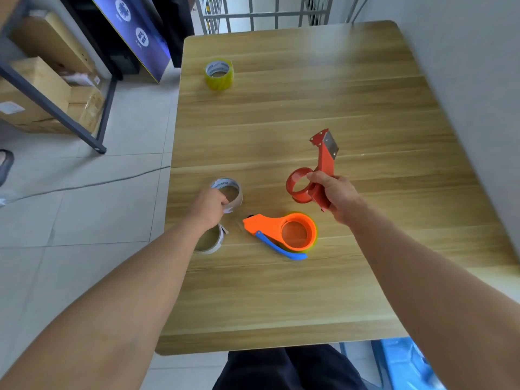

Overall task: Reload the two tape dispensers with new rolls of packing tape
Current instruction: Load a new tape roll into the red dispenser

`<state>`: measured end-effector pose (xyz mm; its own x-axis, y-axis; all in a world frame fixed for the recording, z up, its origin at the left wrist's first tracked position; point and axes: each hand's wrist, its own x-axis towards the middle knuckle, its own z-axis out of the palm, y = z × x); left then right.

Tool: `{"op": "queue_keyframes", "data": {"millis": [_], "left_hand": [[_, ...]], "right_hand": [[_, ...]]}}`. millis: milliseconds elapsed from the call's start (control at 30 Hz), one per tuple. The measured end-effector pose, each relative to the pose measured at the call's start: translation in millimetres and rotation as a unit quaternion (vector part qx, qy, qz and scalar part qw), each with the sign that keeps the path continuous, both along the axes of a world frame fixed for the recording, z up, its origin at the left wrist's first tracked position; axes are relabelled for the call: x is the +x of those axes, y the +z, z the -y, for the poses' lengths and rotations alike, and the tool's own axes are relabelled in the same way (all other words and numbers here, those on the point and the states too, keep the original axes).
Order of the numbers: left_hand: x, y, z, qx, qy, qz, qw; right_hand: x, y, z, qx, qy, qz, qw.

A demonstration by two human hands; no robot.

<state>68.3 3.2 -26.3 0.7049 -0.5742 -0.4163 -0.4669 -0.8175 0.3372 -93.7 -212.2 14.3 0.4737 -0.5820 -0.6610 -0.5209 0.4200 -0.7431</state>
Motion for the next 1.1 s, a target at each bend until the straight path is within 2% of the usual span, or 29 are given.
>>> {"op": "queue_keyframes", "data": {"millis": [100, 333, 500, 900, 1100], "left_hand": [[2.6, 7.8, 10.4, -0.018, 0.029, -0.008, 0.999], [52.3, 47.9, 72.1, -0.173, 0.06, 0.024, 0.983], [106.9, 58.5, 109.2, -0.214, 0.075, 0.037, 0.973], [255.6, 18.5, 177.3, -0.094, 0.034, 0.079, 0.992], [286.9, -11.6, 203.3, -0.038, -0.011, 0.095, 0.995]], "right_hand": [[6.7, -1.5, -1.3, 0.007, -0.004, 0.001, 1.0], [38.2, 1.3, 0.7, 0.029, -0.018, 0.043, 0.998], [71.0, 3.6, 13.2, 0.038, -0.038, 0.095, 0.994], [164.2, -17.8, 54.6, 0.034, -0.038, 0.144, 0.988], [174.0, -45.4, 67.9, 0.038, -0.043, 0.156, 0.986]]}}
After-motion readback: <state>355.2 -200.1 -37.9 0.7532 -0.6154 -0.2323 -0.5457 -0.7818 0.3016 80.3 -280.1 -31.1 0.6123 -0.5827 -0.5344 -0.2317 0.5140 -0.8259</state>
